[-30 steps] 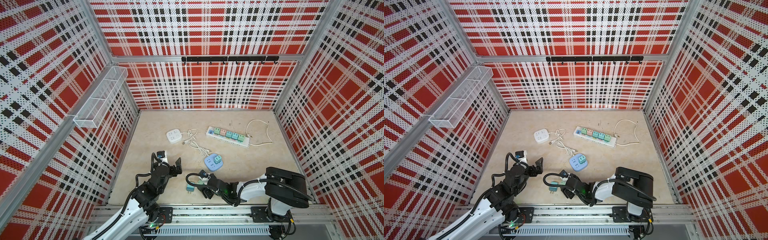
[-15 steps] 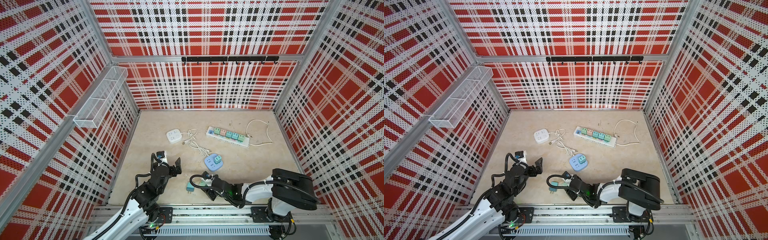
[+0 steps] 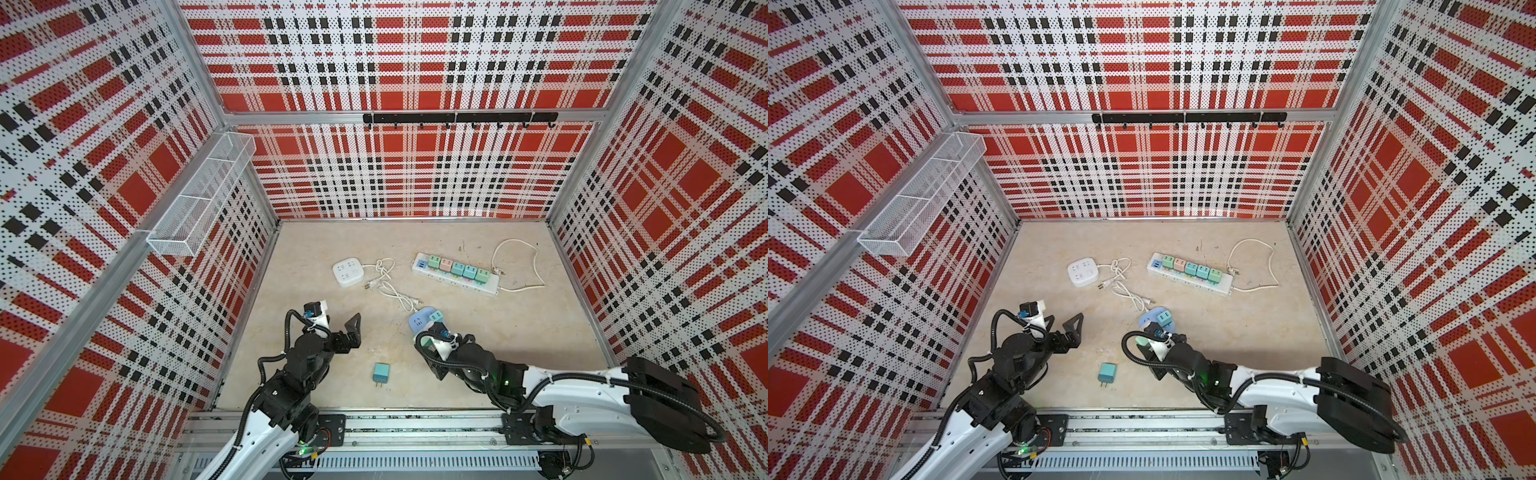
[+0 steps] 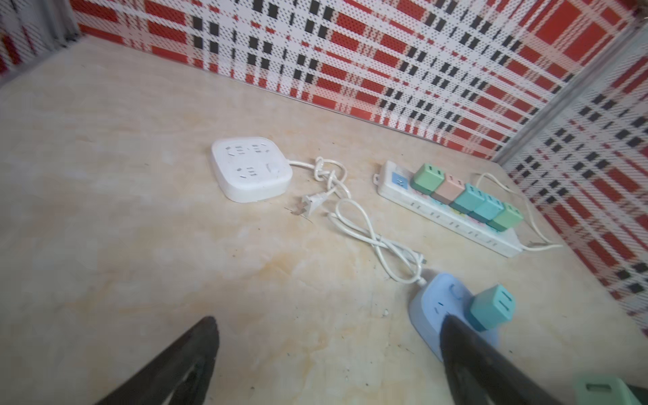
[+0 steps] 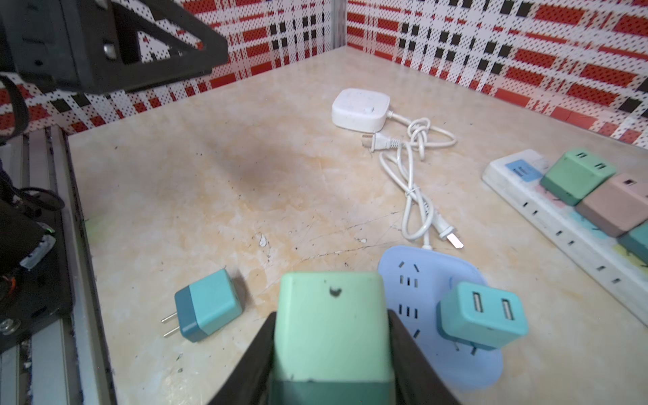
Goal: Insert plugs into power strip
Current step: Pick up the plug from the bottom-center of the table, then insert the plug into the socket.
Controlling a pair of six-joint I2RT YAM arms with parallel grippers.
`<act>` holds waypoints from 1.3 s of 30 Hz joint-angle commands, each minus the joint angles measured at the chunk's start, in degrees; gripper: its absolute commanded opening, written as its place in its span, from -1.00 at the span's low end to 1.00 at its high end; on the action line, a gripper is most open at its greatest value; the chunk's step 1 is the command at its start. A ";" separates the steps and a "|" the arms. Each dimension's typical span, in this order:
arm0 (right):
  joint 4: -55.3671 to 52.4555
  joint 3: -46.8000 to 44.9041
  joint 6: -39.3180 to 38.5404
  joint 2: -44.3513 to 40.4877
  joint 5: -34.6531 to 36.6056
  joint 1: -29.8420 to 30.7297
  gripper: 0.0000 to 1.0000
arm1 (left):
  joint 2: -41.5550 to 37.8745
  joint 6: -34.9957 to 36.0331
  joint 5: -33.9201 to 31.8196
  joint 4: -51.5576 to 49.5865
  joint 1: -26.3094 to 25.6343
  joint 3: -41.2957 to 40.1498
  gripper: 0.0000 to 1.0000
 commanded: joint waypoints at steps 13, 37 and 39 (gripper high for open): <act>6.12 -6.13 -13.91 -15.02 1.62 -0.66 -0.43 | 11.52 1.45 -0.91 3.96 -27.92 10.71 0.64; 14.20 -9.83 -17.27 -16.65 -5.69 -0.60 -0.57 | 28.48 1.14 -1.15 16.94 -43.05 14.54 0.38; 14.59 -9.90 -17.41 -16.46 -6.00 -0.61 -0.58 | 28.60 1.05 -1.11 17.32 -43.03 14.46 0.35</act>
